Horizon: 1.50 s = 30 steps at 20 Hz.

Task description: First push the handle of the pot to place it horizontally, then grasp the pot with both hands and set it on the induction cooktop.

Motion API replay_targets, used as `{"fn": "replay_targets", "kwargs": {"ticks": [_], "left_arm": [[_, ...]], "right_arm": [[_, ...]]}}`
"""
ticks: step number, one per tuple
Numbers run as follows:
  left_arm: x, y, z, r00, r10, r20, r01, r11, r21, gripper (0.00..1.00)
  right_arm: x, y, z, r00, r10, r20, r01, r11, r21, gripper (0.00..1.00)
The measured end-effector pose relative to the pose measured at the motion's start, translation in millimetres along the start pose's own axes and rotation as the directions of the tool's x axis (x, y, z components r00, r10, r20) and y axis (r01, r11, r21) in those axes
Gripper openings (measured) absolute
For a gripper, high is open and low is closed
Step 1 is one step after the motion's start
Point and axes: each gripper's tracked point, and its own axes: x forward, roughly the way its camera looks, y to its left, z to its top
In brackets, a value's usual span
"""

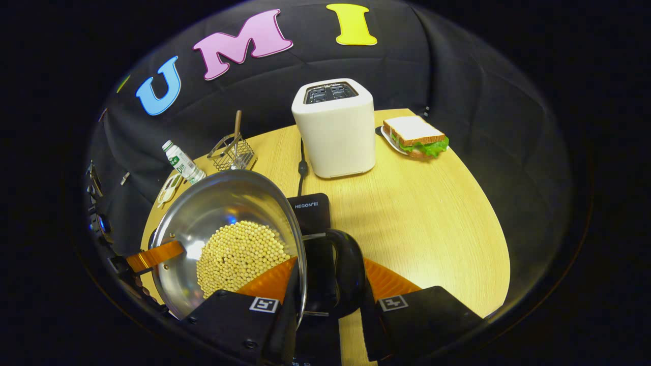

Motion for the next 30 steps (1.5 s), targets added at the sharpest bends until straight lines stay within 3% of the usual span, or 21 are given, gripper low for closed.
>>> {"fn": "replay_targets", "kwargs": {"ticks": [1,7,10,14,16,17,18,19,20,21,26,30], "left_arm": [[-2,-1,0,1.0,-0.003,0.001,0.003,1.0,-0.008,0.55],[-2,-1,-2,1.0,-0.007,-0.009,0.006,1.0,-0.022,0.55],[-3,-1,-2,1.0,-0.014,-0.013,0.014,0.999,-0.036,0.57],[-7,-7,-7,0.999,-0.03,-0.028,0.029,0.998,-0.05,0.57],[-10,-5,-9,0.999,-0.004,-0.034,0.003,0.999,-0.033,0.7],[-12,-1,-8,0.999,0.022,-0.032,-0.022,1.0,-0.016,0.85],[-15,1,-9,0.999,0.034,-0.031,-0.034,0.999,-0.006,0.94],[-19,-1,-9,0.999,0.033,-0.029,-0.033,0.999,-0.002,0.96],[-24,-3,-9,0.999,0.027,-0.027,-0.027,1.0,-0.002,0.96],[-30,-3,-9,0.999,0.029,-0.021,-0.029,1.0,0.005,0.96],[-70,-5,7,0.997,0.047,0.053,-0.052,0.995,0.084,0.96],[-118,-9,29,0.99,0.044,0.136,-0.063,0.989,0.135,0.96]], "right_arm": [[1,0,1,1.0,0.004,0.006,-0.004,1.0,0.001,0.53],[-1,-1,0,1.0,0.008,0.015,-0.008,1.0,0.011,0.59],[-2,-1,-1,1.0,0.004,0.025,-0.004,1.0,0.015,0.55],[-7,1,-5,0.999,-0.006,0.035,0.005,1.0,0.02,0.62],[-9,2,-8,0.999,0.001,0.034,-0.003,0.999,0.038,0.69],[-11,1,-10,0.999,0.004,0.036,-0.006,0.999,0.05,0.74],[-16,1,-9,0.999,0.003,0.044,-0.006,0.998,0.06,0.83],[-20,-2,-9,0.999,-0.008,0.053,0.005,0.998,0.066,0.87],[-26,-6,-8,0.998,-0.016,0.062,0.012,0.998,0.064,0.98],[-30,-6,-10,0.997,-0.024,0.071,0.019,0.998,0.06,1.0],[-71,-4,1,0.984,-0.052,0.168,0.05,0.999,0.018,0.99],[-123,4,25,0.95,-0.076,0.304,0.089,0.996,-0.028,0.99]]}}
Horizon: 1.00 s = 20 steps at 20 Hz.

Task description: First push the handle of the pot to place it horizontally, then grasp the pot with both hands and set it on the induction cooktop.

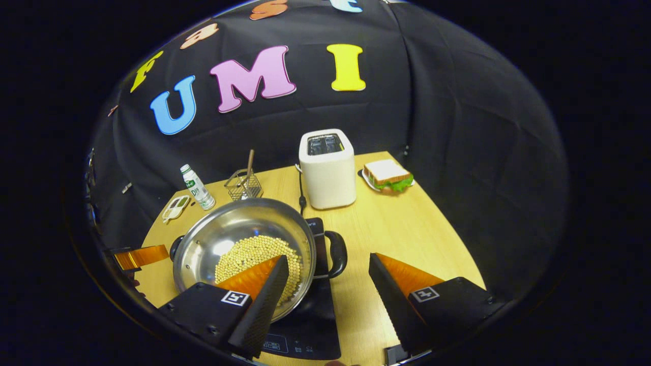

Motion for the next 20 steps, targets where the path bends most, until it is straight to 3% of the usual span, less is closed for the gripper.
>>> {"fn": "replay_targets", "kwargs": {"ticks": [4,9,14,20], "left_arm": [[-59,1,39,0.988,0.019,0.156,-0.028,0.998,0.055,0.95],[-139,6,70,0.943,0.059,0.326,-0.101,0.989,0.112,0.95],[-214,13,83,0.869,0.112,0.483,-0.196,0.972,0.127,0.95],[-282,17,71,0.815,0.172,0.553,-0.266,0.959,0.094,0.96]], "right_arm": [[-51,9,52,0.985,-0.013,0.173,0.022,0.998,-0.05,0.99],[-122,24,99,0.931,-0.011,0.365,0.036,0.997,-0.062,0.99],[-180,34,109,0.884,0.005,0.468,0.024,0.998,-0.054,0.99],[-222,32,102,0.866,0.004,0.501,0.02,0.999,-0.043,0.98]]}}
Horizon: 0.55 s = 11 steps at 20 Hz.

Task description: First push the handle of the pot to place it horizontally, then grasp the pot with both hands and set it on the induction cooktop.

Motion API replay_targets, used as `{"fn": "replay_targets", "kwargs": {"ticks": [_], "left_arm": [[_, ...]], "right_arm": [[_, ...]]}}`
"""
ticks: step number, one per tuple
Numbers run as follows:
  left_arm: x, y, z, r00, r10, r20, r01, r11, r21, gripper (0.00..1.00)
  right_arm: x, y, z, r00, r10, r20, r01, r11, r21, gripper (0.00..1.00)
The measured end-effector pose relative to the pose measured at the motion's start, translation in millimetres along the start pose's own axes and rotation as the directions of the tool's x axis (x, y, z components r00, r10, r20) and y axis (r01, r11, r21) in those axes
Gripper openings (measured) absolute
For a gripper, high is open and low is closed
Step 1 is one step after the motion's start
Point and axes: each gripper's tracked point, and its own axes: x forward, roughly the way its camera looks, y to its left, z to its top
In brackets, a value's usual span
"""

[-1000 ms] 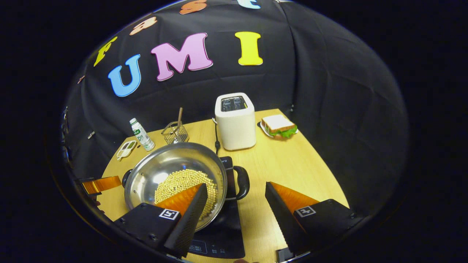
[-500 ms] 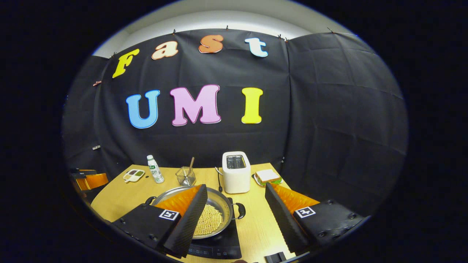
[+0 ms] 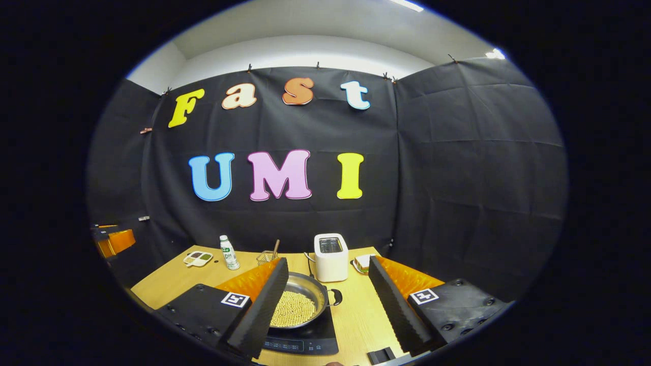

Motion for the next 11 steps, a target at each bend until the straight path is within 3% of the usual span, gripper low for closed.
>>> {"fn": "replay_targets", "kwargs": {"ticks": [3,11], "left_arm": [[-23,6,1,1.0,0.023,0.019,-0.023,1.0,0.021,0.94],[-45,17,-20,0.999,0.049,-0.015,-0.049,0.998,-0.028,0.95]], "right_arm": [[-15,-4,2,1.0,-0.002,0.017,0.001,1.0,0.016,0.99],[-30,1,-7,1.0,0.011,0.013,-0.011,1.0,0.003,0.98]]}}
